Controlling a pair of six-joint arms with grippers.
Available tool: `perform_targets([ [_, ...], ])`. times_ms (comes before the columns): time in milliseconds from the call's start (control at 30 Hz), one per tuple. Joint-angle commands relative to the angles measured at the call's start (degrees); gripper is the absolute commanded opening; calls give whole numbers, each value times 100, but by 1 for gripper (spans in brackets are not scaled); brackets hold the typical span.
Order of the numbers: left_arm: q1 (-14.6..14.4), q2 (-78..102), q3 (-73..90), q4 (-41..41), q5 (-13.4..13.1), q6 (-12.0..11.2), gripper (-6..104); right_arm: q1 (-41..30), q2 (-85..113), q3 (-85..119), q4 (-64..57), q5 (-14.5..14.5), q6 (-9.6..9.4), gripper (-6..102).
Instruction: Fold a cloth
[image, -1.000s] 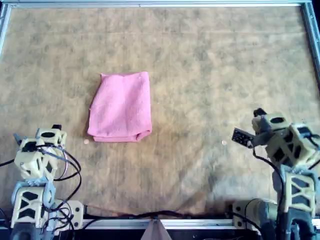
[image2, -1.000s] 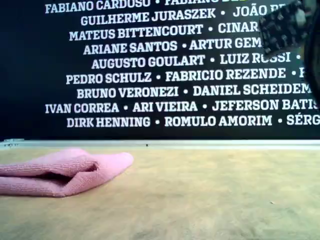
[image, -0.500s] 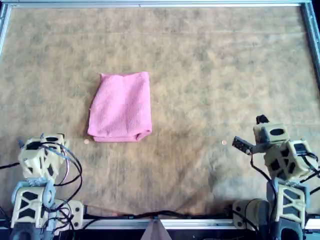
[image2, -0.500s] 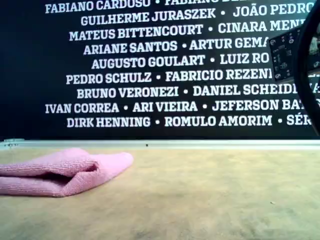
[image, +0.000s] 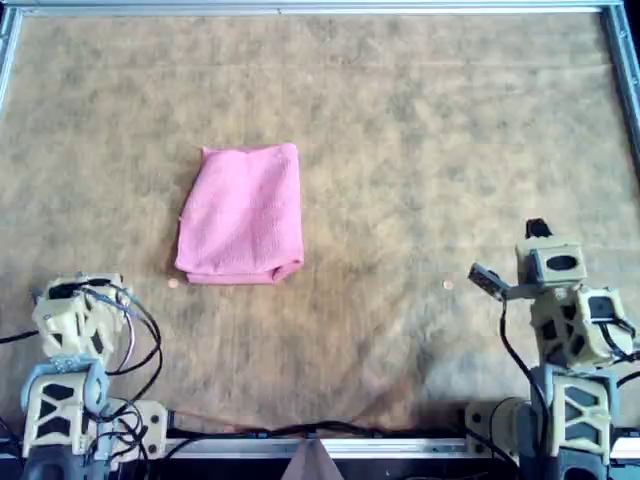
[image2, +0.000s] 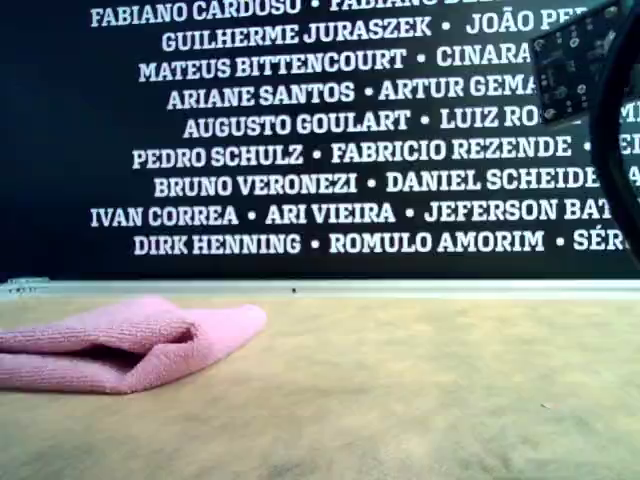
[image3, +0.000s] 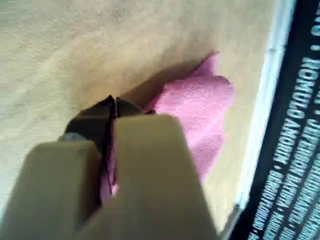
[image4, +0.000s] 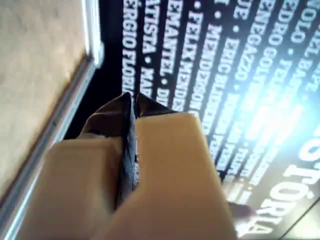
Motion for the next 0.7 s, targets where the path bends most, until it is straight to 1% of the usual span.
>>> perform_targets([
  [0, 132, 97, -97, 492, -9, -18, -1, 0, 220, 70, 703, 88, 26, 1],
  [133, 132, 105, -97, 1063, -18, 44, -1, -9, 237, 70, 1459, 70, 26, 2],
  [167, 132, 105, -97, 1160, -18, 53, -1, -9, 246, 70, 1617, 70, -9, 1],
  [233, 132, 105, -97, 1345, -18, 0, -1, -97, 246, 70, 1775, 79, -53, 1],
  [267, 132, 105, -97, 1433, -18, 18, -1, -123, 246, 70, 1863, 79, -53, 1],
  [300, 132, 105, -97, 1433, -18, 18, -1, -123, 246, 70, 1969, 79, -53, 1],
  [367, 132, 105, -97, 1433, -18, 26, -1, -132, 246, 70, 2224, 79, 18, 1],
  [467, 132, 105, -97, 1433, -18, 26, -1, -132, 246, 70, 2865, 79, 18, 1],
  [500, 132, 105, -97, 1433, -18, 26, -1, -132, 246, 70, 3085, 79, -44, 1],
  [533, 132, 105, -97, 1433, -18, 26, -1, -132, 246, 70, 3278, 79, -53, 1],
  [667, 132, 105, -97, 1433, -18, 44, -1, -123, 246, 70, 3683, 79, -53, 2],
])
